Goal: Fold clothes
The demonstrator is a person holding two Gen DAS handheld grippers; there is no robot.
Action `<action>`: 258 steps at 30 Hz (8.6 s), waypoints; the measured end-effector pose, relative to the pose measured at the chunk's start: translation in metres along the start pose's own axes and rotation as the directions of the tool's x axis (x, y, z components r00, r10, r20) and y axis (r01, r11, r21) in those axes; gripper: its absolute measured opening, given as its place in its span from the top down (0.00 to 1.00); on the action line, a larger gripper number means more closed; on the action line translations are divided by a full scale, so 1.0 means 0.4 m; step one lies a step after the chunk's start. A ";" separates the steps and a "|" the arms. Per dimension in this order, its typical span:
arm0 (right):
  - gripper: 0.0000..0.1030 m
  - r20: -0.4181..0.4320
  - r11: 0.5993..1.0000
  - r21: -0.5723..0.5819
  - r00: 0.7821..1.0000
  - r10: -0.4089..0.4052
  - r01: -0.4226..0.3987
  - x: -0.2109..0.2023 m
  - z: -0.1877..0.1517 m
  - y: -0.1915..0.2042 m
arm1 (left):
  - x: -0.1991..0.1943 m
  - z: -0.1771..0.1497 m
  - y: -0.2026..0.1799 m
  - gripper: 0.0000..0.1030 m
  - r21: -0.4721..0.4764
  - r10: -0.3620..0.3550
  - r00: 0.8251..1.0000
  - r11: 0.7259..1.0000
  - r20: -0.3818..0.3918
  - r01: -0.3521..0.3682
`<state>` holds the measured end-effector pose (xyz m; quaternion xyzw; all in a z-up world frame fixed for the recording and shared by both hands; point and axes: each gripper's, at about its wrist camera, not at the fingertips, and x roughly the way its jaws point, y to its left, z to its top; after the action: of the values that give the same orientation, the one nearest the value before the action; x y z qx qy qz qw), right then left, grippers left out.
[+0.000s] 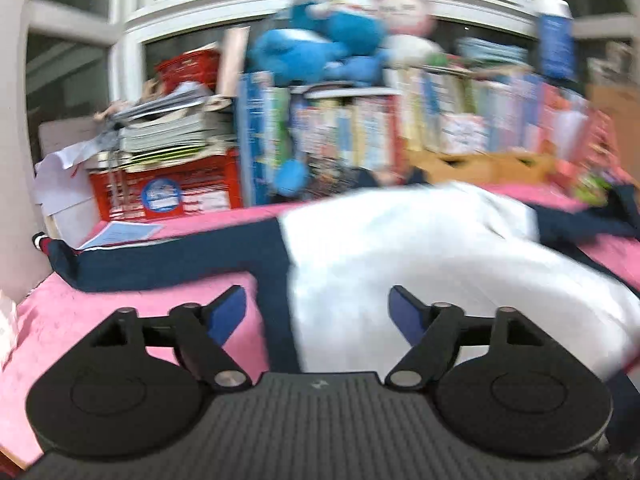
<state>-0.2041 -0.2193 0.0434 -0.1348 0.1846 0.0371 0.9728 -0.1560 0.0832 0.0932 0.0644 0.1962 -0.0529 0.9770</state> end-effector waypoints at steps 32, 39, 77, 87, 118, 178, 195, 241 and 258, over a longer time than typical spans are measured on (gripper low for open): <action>0.00 -0.004 0.991 0.129 0.999 -0.045 0.045 -0.040 -0.014 -0.022 | -0.032 -0.181 -0.110 0.02 0.214 0.017 0.991 0.977 -0.131 0.012; 0.00 0.015 0.955 0.293 0.999 -0.046 0.039 -0.015 0.042 -0.085 | -0.040 -0.165 -0.064 0.03 0.173 0.051 0.992 0.984 -0.117 -0.030; 0.00 0.055 0.893 -0.006 0.891 0.450 -0.451 -0.011 0.092 0.210 | 0.007 0.030 -0.021 0.00 0.085 0.169 0.984 0.981 0.064 -0.174; 0.00 0.078 0.959 0.005 0.956 0.284 -0.285 -0.009 0.093 0.222 | 0.012 0.026 -0.009 0.00 0.072 0.209 0.976 0.974 0.055 -0.213; 0.00 -0.136 1.000 -0.003 0.991 -0.022 0.021 -0.148 -0.035 -0.085 | -0.112 -0.142 0.026 0.00 0.250 0.189 0.973 0.956 -0.132 -0.152; 0.04 -0.060 0.728 -0.130 0.738 0.672 -0.673 0.062 0.080 0.076 | 0.024 -0.078 0.065 0.00 0.148 -0.373 0.917 0.908 -0.139 0.392; 0.01 -0.058 0.929 0.369 0.998 -0.020 0.040 0.110 0.006 -0.462 | 0.187 0.110 -0.022 0.00 0.218 -0.304 0.946 0.921 -0.111 0.322; 0.84 -0.765 0.799 0.353 0.641 -0.053 0.487 0.525 0.105 -0.811 | 0.749 0.214 -0.485 0.00 0.178 -0.206 0.945 0.950 -0.256 0.255; 0.88 -0.398 0.563 0.684 0.884 -0.245 0.464 0.299 -0.049 -0.987 | 0.767 0.218 -0.468 0.00 0.110 -0.237 0.929 0.955 -0.284 0.277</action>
<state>-0.0518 -0.6015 0.0798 0.2498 0.2760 -0.2600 0.8910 0.1341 -0.1383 0.0338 0.1168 0.3287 -0.1858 0.9186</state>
